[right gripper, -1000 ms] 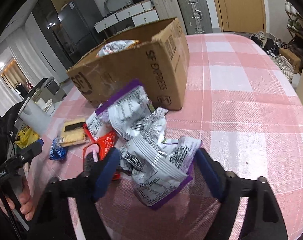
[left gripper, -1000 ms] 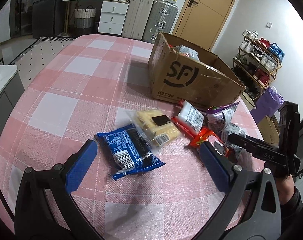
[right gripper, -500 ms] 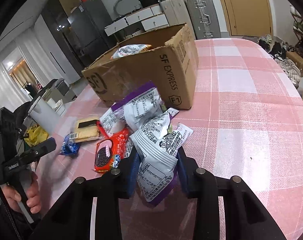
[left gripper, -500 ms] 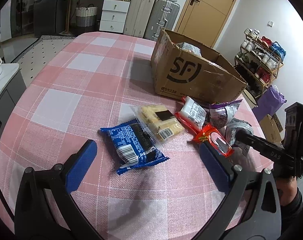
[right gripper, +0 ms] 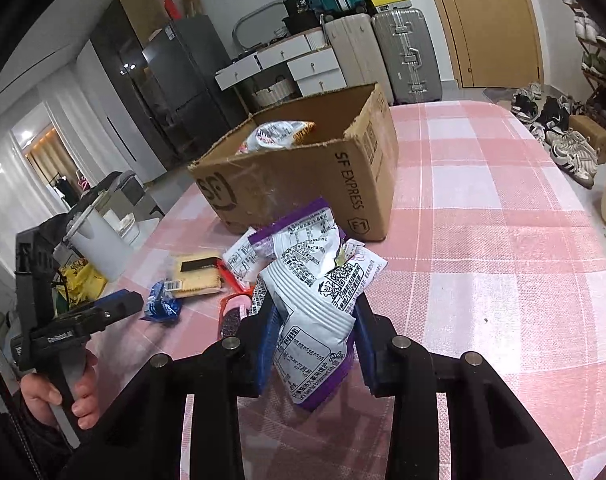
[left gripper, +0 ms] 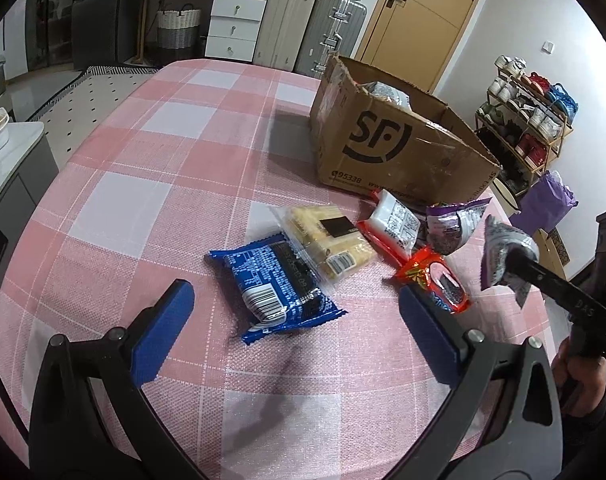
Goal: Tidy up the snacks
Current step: 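Lift the noodle bag with the right tool while the left tool grasps the blue biscuit pack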
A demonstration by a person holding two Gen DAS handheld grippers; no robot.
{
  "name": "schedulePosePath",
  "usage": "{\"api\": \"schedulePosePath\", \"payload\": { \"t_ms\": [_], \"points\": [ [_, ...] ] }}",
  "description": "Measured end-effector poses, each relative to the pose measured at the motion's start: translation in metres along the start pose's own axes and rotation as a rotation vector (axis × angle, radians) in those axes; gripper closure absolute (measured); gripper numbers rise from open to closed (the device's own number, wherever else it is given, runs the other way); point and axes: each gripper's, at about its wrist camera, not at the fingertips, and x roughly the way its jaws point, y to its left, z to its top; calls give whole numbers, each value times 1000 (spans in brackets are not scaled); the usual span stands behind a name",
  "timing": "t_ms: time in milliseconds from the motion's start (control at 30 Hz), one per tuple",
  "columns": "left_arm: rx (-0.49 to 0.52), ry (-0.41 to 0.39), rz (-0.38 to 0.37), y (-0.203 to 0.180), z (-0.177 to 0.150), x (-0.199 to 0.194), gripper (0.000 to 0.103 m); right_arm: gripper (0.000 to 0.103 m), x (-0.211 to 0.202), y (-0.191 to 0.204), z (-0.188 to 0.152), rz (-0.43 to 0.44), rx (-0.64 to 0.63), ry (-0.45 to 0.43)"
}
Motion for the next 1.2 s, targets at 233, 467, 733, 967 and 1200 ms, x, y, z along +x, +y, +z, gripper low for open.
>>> {"api": "schedulePosePath", "payload": {
  "t_ms": [233,467,733,967,1200],
  "points": [
    [-22,25,36,8,-2,7,1,68,-7,2,-1,9,0,-14],
    [-35,63,85,14,-2,19,1,68,-7,-1,-5,8,9,-13],
    [-11,117,141,11,-4,36,1,68,-7,-7,-6,11,30,-15],
    [4,124,165,8,-3,42,1,68,-5,-11,-11,19,45,-10],
    [7,122,190,7,5,51,1,68,-5,-13,-14,21,58,-10]
  ]
}}
